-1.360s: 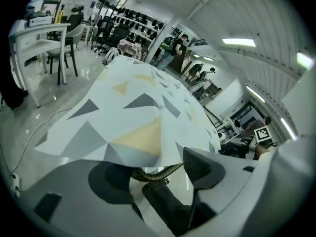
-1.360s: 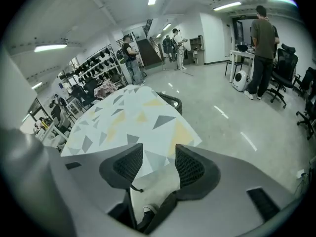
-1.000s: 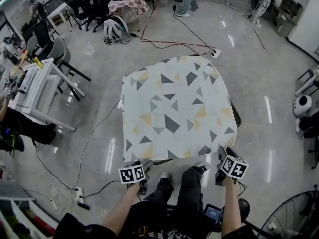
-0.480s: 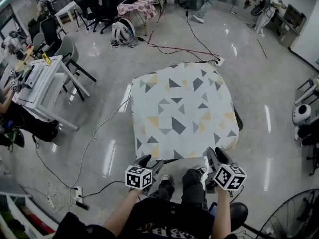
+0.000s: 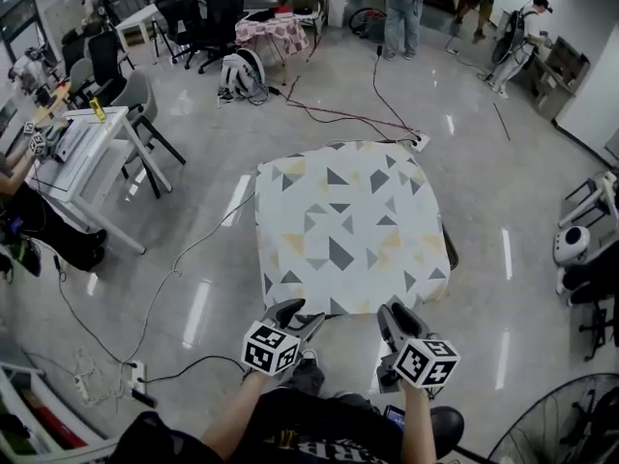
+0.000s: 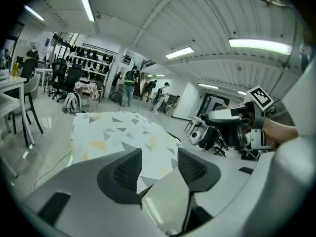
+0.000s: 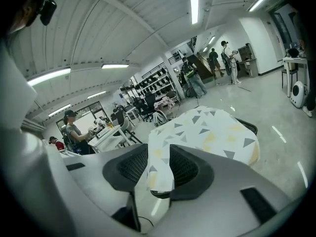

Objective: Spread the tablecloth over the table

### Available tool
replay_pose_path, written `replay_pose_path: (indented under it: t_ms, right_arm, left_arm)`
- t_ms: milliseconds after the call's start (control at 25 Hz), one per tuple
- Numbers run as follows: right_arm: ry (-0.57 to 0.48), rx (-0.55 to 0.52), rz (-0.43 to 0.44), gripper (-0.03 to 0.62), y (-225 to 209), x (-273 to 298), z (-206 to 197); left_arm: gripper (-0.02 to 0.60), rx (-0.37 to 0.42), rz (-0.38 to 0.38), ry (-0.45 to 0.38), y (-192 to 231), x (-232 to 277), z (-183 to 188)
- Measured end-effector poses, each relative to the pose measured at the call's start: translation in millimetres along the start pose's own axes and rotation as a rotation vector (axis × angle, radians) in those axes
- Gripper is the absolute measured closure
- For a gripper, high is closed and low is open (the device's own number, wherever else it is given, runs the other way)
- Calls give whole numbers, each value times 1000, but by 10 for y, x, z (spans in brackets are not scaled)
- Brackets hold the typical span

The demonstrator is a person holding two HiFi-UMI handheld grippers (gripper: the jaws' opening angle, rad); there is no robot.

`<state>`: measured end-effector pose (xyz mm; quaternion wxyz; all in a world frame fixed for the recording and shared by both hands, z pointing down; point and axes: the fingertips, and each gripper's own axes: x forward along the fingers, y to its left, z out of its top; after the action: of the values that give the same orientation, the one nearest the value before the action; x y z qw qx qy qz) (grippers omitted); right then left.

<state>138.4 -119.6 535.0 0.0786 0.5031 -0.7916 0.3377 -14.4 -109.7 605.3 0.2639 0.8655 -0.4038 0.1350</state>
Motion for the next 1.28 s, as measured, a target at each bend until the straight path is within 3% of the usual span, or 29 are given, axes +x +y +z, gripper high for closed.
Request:
replay_pose_path:
  t_ms: [320,600,960,1280]
  right_arm:
    - [30,-7,33,475,107,-421,-270]
    - [12,-32,41,507,69,-1112,-551]
    - [-35,-38,86,567,259,-1856,-880]
    - [-46,-56,170,579,506,-2144,-1090]
  left_arm:
    - [350,78,-36,-14,-570,-190,-1]
    - [462,75,-65,-77,-1325,-435,-103]
    - [517,172,-125,-88,-2195,-869,-361]
    - [549,228,-174,-71,-2600,-1148,-620]
